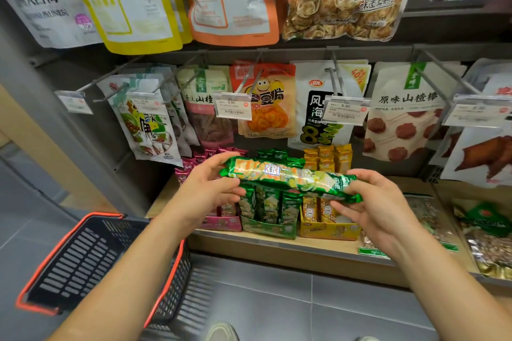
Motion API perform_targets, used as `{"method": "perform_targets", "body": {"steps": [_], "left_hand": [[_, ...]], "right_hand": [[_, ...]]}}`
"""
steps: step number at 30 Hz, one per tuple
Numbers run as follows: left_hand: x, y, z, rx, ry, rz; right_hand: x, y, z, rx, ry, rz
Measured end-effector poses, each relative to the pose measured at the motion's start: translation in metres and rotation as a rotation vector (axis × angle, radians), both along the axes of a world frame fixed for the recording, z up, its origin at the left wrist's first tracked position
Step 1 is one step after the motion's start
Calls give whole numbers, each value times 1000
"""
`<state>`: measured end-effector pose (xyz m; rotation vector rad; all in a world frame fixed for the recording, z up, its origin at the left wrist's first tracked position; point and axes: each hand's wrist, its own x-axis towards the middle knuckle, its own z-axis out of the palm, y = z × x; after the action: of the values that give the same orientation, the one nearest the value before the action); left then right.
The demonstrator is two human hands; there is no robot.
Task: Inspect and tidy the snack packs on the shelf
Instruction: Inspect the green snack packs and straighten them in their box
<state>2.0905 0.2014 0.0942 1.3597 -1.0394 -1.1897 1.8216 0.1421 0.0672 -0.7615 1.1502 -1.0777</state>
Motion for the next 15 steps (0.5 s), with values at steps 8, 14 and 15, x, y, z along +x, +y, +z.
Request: {"method": "perform_targets", "body": {"steps": [8,14,15], "left_hand": [[6,-4,-12,-114,-166,278],[5,-9,-17,-108,-4,324],[4,-10,-19,-101,23,337]], "right_hand": [[6,4,3,-56,-242,66],[9,8,4,-58,-232,59],[9,8,4,-58,-235,61]]}}
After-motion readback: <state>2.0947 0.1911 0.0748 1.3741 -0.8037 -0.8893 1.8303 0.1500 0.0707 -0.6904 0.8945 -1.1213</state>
